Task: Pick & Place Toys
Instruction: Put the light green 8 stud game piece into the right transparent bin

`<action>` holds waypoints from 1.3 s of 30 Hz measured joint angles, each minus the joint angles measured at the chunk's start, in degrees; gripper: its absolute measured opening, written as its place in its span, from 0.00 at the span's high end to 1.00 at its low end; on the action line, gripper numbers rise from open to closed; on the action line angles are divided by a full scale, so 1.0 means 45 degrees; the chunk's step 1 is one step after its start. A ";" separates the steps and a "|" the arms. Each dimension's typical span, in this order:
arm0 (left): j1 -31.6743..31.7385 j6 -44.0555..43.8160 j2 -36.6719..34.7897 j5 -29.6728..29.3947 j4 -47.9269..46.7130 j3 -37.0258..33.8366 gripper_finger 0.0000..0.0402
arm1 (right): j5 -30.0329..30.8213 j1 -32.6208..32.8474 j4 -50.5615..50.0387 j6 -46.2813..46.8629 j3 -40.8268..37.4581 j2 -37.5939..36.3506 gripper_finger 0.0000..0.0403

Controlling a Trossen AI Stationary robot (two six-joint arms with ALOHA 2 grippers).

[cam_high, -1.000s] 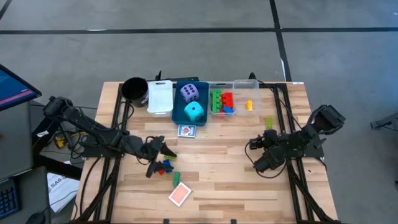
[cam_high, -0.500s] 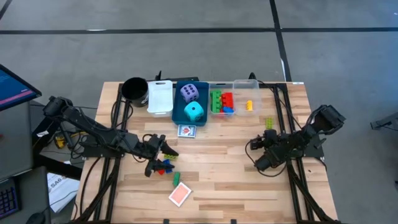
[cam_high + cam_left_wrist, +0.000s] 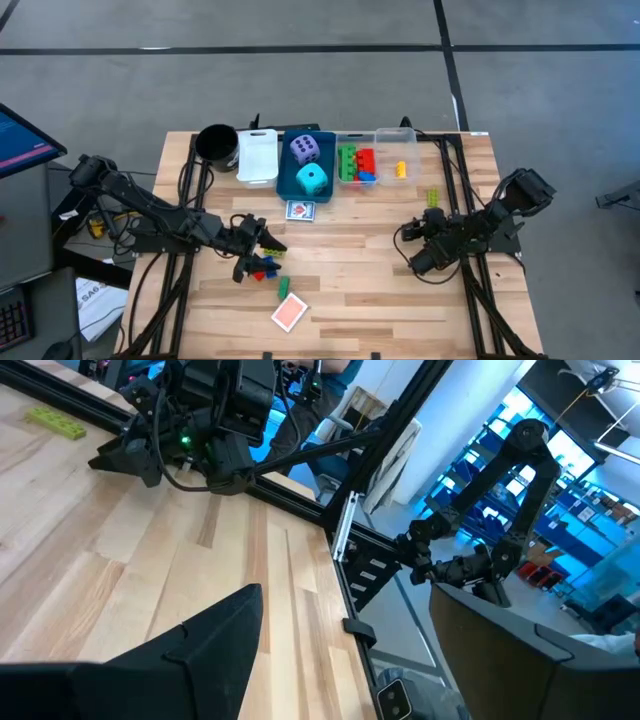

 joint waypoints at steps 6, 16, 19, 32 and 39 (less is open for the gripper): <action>0.0000 -0.0005 -0.0004 0.0008 0.0000 0.0000 0.30 | 0.0196 -0.0822 0.0031 -0.0598 0.0000 0.0000 0.47; -0.0524 0.0010 -0.0003 0.0060 -0.0005 0.0000 0.30 | 0.0505 -0.2337 -0.0161 -0.1622 0.0000 0.0000 0.49; -0.0756 0.0049 -0.0004 0.0055 -0.0005 0.0000 0.30 | 0.0617 -0.2638 -0.0300 -0.1617 0.0000 0.0000 0.51; -0.1525 0.0078 -0.0004 0.0039 -0.0110 0.0000 0.30 | 0.1079 -0.2877 -0.0832 -0.1613 0.0000 0.0000 0.54; -0.1724 0.0040 -0.0003 -0.0003 -0.0346 0.0000 0.30 | 0.1397 -0.2892 -0.1102 -0.1786 0.0005 0.0000 0.53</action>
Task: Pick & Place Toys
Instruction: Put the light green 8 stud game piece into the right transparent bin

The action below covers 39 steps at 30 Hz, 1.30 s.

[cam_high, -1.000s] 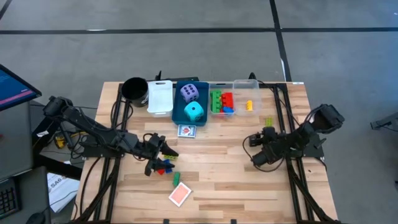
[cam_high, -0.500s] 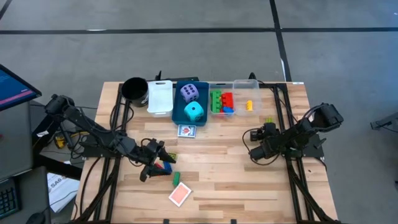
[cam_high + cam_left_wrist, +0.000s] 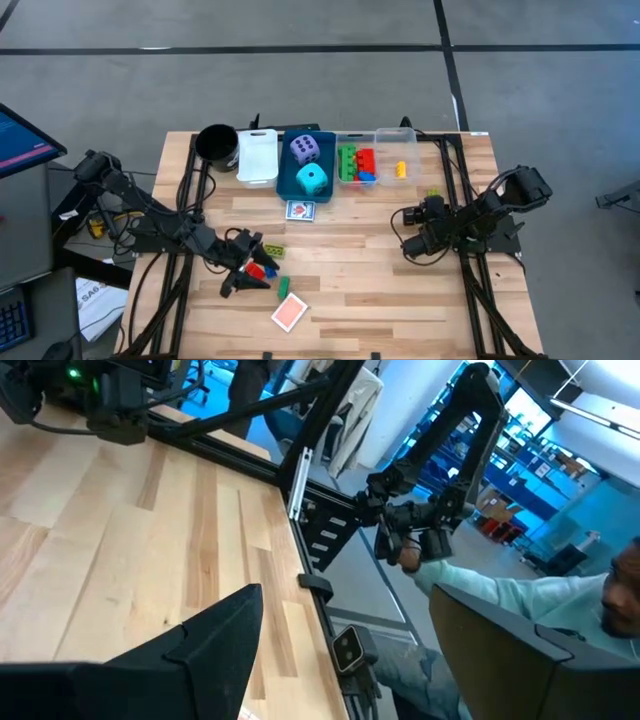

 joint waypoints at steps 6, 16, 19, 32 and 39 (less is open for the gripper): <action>0.0000 -0.0016 0.0003 0.0003 -0.0008 0.0000 0.30 | -0.0056 -0.0169 0.0078 -0.0380 0.0000 0.0001 0.54; 0.0000 -0.0040 0.0003 0.0370 -0.0031 0.0000 0.30 | -0.0901 -0.0870 0.0398 -0.1405 -0.0005 0.0000 0.58; 0.0000 -0.0045 0.0002 0.0758 -0.0033 0.0000 0.30 | -0.1104 -0.1027 0.0450 -0.1549 -0.0005 0.0000 0.59; -0.0535 0.0053 0.0003 0.1091 -0.0046 0.0000 0.30 | -0.1440 -0.1274 0.0794 -0.2175 -0.0005 0.0000 0.63; -0.0822 0.0052 0.0003 0.1087 -0.0042 0.0000 0.30 | -0.1042 -0.1273 0.1740 -0.3323 -0.0005 -0.0010 0.63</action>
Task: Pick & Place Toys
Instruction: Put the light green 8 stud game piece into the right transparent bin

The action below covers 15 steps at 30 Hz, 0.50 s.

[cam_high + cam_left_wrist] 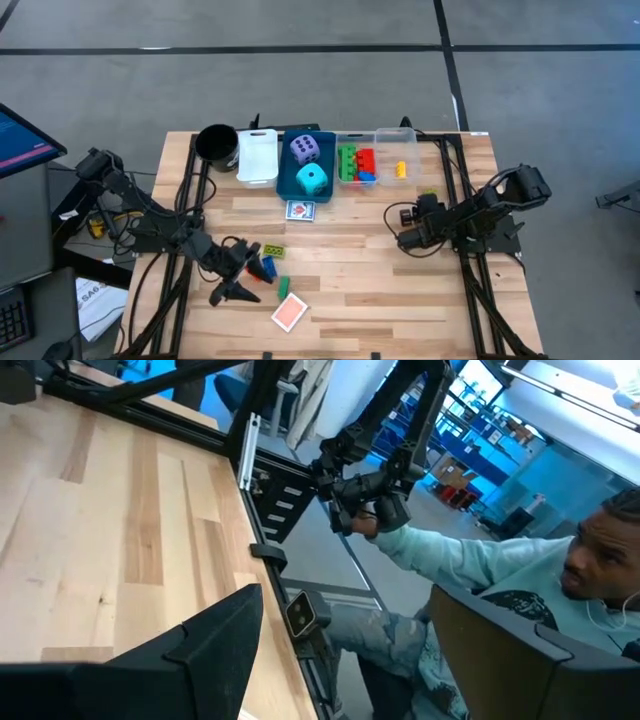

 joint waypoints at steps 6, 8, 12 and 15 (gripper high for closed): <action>-0.0082 -0.0053 0.0000 -0.0005 0.0010 0.0000 0.30 | 0.0269 0.0000 0.0630 -0.0496 0.0015 -0.0005 0.63; -0.0082 -0.0062 0.0000 -0.0005 0.0014 0.0000 0.30 | 0.0286 0.0000 0.0630 -0.0307 0.0015 -0.0005 0.63; -0.0082 -0.0087 0.0000 -0.0005 0.0016 0.0000 0.30 | 0.0302 0.0000 0.0643 -0.0295 0.0015 -0.0005 0.63; -0.0082 -0.0092 -0.0001 -0.0009 0.0019 0.0000 0.30 | 0.0425 0.0000 0.0811 -0.0275 0.0015 0.0000 0.63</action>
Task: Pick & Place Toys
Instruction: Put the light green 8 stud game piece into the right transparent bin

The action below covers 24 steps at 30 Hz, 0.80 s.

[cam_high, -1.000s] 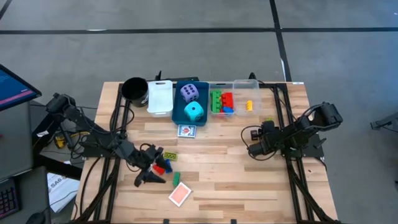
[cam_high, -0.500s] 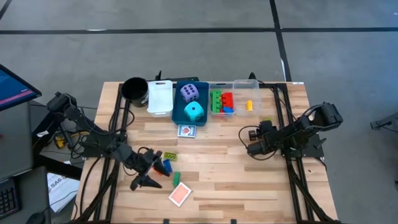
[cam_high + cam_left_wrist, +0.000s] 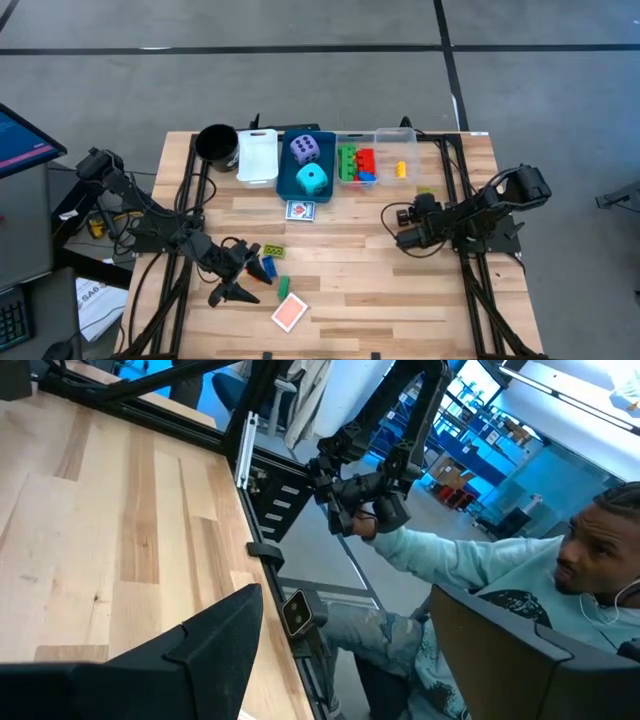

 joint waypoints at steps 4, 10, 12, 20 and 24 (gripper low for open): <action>0.0000 -0.0005 0.0001 0.0003 0.0000 0.0000 0.30 | 0.0303 0.0043 0.0547 -0.0026 0.0000 0.0000 0.63; 0.0000 -0.0010 0.0001 -0.0001 0.0000 0.0000 0.30 | 0.0550 0.0053 0.1370 -0.0819 0.0005 0.0000 0.63; 0.0000 -0.0010 0.0000 -0.0001 0.0000 -0.0002 0.30 | 0.0586 0.0053 0.1536 -0.0858 0.0005 0.0000 0.63; 0.0000 -0.0053 0.0001 -0.0001 0.0004 0.0000 0.30 | 0.0542 0.0061 0.1089 -0.0607 0.0388 0.0024 0.64; 0.0000 -0.0373 -0.0002 -0.0001 0.0026 0.0000 0.30 | 0.0653 0.0078 -0.0628 -0.0964 0.1259 0.0034 0.64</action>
